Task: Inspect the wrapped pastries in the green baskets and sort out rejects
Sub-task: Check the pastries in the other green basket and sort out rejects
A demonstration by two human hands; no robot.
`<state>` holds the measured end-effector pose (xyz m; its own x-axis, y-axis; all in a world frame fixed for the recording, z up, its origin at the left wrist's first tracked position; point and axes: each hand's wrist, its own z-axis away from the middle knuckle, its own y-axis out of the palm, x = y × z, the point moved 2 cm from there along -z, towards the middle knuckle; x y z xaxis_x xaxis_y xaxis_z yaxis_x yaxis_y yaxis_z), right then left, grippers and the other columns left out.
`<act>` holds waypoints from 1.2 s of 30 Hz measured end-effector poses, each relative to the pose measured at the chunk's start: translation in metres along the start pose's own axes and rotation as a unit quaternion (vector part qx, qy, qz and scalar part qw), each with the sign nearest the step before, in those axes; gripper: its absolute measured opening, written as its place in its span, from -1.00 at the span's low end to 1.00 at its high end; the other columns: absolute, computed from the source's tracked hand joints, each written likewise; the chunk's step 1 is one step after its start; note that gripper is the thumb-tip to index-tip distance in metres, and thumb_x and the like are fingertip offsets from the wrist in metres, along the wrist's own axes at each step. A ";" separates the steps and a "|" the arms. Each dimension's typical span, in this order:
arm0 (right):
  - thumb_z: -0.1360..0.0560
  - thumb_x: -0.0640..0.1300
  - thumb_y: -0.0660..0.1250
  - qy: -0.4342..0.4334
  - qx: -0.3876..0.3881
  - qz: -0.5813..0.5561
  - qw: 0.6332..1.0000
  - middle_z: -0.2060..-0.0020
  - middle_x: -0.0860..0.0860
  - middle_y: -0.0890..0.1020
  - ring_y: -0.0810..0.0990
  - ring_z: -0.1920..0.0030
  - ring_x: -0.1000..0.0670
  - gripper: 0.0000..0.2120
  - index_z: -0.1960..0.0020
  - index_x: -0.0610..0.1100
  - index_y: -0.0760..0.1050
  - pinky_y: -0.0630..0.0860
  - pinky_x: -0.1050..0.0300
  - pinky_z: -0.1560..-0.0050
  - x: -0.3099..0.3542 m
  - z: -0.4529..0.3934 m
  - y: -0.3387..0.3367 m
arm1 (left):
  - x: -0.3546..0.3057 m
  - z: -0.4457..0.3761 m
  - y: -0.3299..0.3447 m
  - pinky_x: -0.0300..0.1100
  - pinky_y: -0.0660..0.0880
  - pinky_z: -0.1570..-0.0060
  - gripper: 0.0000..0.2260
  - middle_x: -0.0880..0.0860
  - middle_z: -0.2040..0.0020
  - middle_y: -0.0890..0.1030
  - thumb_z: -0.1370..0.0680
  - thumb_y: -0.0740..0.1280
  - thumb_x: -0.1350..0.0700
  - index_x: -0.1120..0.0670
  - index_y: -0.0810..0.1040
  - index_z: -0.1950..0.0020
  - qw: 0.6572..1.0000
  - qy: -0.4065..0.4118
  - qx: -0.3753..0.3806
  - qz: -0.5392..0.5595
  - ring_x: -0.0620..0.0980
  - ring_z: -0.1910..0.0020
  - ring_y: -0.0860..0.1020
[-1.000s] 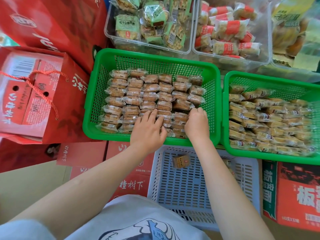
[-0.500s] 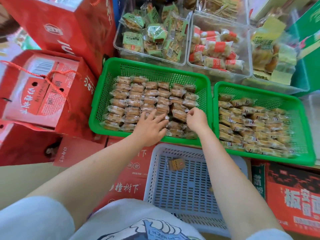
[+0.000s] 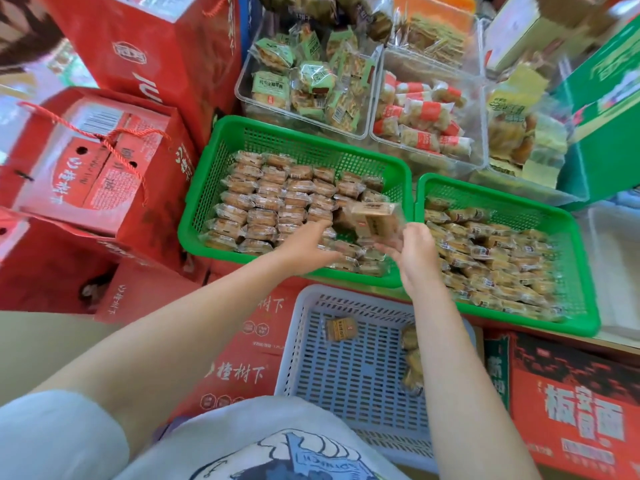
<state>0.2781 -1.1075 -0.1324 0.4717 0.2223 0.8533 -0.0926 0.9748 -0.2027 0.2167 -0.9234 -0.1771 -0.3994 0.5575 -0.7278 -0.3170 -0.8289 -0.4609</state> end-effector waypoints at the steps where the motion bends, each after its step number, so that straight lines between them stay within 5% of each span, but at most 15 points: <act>1: -0.69 -0.22 0.01 0.014 0.021 -0.084 0.996 -0.03 -0.22 0.63 0.68 0.08 -0.13 -0.79 -0.16 -0.22 0.40 0.65 -0.05 0.03 0.002 0.015 -0.005 | -0.008 0.013 0.000 0.03 0.28 -0.47 -0.32 0.00 -0.59 0.24 -0.58 0.39 -0.11 -0.10 0.14 -0.61 0.993 0.014 0.007 0.113 0.02 -0.55 0.24; 4: -0.71 -0.19 0.00 0.081 0.110 -0.229 0.964 0.02 -0.23 0.70 0.70 0.12 -0.13 -0.70 -0.19 -0.27 0.48 0.65 0.10 0.17 0.000 0.064 -0.013 | -0.028 0.057 0.004 0.00 0.48 -0.33 -0.48 -0.02 -0.45 0.48 -0.56 0.42 -0.05 -0.25 0.31 -0.46 0.930 0.086 0.027 0.356 -0.05 -0.38 0.49; 7: -0.70 -0.16 0.04 0.119 0.172 -0.219 0.953 0.04 -0.23 0.70 0.69 0.20 -0.09 -0.68 -0.20 -0.25 0.53 0.65 0.13 0.22 -0.015 0.099 -0.010 | -0.035 0.089 0.010 -0.08 0.64 0.00 -0.61 0.15 -0.21 0.65 -0.54 0.39 0.04 0.07 0.51 -0.35 0.875 0.085 0.010 0.477 0.09 -0.14 0.65; 12: -0.71 -0.14 0.06 0.021 0.169 -0.151 0.974 -0.09 -0.17 0.67 0.63 -0.07 -0.06 -0.69 -0.28 -0.14 0.54 0.58 0.02 -0.01 -0.023 0.128 -0.002 | -0.026 0.118 0.012 -0.08 0.63 0.12 -0.63 0.17 -0.13 0.69 -0.54 0.41 0.04 -0.05 0.54 -0.34 0.883 0.070 -0.010 0.464 0.12 -0.07 0.67; 17: -0.58 -0.07 0.27 -0.058 0.191 -0.189 0.961 0.02 -0.05 0.68 0.64 0.02 0.01 -0.79 -0.17 -0.08 0.56 0.58 0.13 0.09 -0.013 0.148 -0.003 | -0.029 0.142 0.004 -0.03 0.63 0.19 -0.77 0.20 -0.02 0.69 -0.50 0.43 0.07 0.06 0.56 -0.13 0.871 0.074 0.002 0.485 0.16 0.03 0.67; 20: -0.45 -0.01 0.44 -0.065 0.258 -0.208 0.941 0.04 -0.07 0.65 0.64 0.01 -0.04 -0.82 -0.01 -0.03 0.59 0.59 -0.05 0.07 -0.012 0.155 -0.007 | -0.031 0.156 -0.003 -0.18 0.60 0.38 -0.85 0.12 0.11 0.67 -0.53 0.38 0.05 0.09 0.59 -0.02 0.857 0.088 0.033 0.507 0.04 0.21 0.65; 22: -0.47 -0.07 0.46 -0.071 0.315 -0.245 0.914 0.05 -0.07 0.62 0.61 0.02 -0.07 -0.87 0.04 -0.07 0.56 0.47 -0.15 0.04 -0.010 0.160 -0.008 | -0.033 0.165 -0.005 -0.22 0.60 0.39 -0.85 0.11 0.10 0.67 -0.54 0.39 0.01 0.06 0.65 0.01 0.826 0.110 0.086 0.546 0.00 0.23 0.66; 25: -0.47 -0.11 0.50 -0.072 0.353 -0.323 0.875 0.06 -0.05 0.57 0.57 0.04 -0.05 -0.85 0.06 -0.11 0.55 0.56 -0.05 0.10 -0.003 0.167 -0.007 | -0.036 0.176 -0.002 -0.19 0.65 0.30 -0.82 0.13 -0.04 0.69 -0.50 0.48 -0.01 0.03 0.68 -0.05 0.741 0.144 0.188 0.628 0.05 0.12 0.70; 28: -0.48 -0.12 0.47 -0.061 0.351 -0.383 0.852 0.07 -0.06 0.57 0.55 0.02 -0.06 -0.83 0.02 -0.11 0.50 0.56 0.03 0.05 -0.001 0.173 -0.004 | -0.035 0.179 0.001 -0.20 0.65 0.29 -0.78 0.14 -0.17 0.66 -0.49 0.50 0.04 0.00 0.68 -0.13 0.692 0.146 0.216 0.673 0.05 0.09 0.70; 32: -0.43 -0.06 0.51 -0.036 0.305 -0.387 0.869 0.09 -0.04 0.64 0.61 0.05 -0.03 -0.80 0.01 -0.07 0.56 0.52 0.05 0.03 -0.004 0.179 -0.006 | -0.037 0.180 -0.002 -0.21 0.64 0.30 -0.79 0.18 -0.09 0.64 -0.57 0.37 0.11 0.12 0.62 -0.19 0.742 0.133 0.166 0.636 0.00 0.18 0.68; 36: -0.55 -0.12 0.29 -0.036 0.264 -0.380 0.886 0.11 -0.04 0.65 0.65 0.09 -0.02 -0.94 0.02 -0.07 0.53 0.58 0.08 0.10 -0.005 0.183 -0.006 | -0.035 0.178 -0.007 -0.15 0.66 0.23 -0.78 0.19 -0.03 0.68 -0.55 0.32 0.13 0.21 0.61 -0.13 0.805 0.110 0.093 0.575 0.05 0.14 0.68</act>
<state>0.1156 -1.1112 -0.0477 0.5186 -0.5194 0.6791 -0.1777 0.7115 0.6798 0.0795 -0.9289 -0.0580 -0.3660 -0.6124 -0.7007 0.0218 -0.7584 0.6514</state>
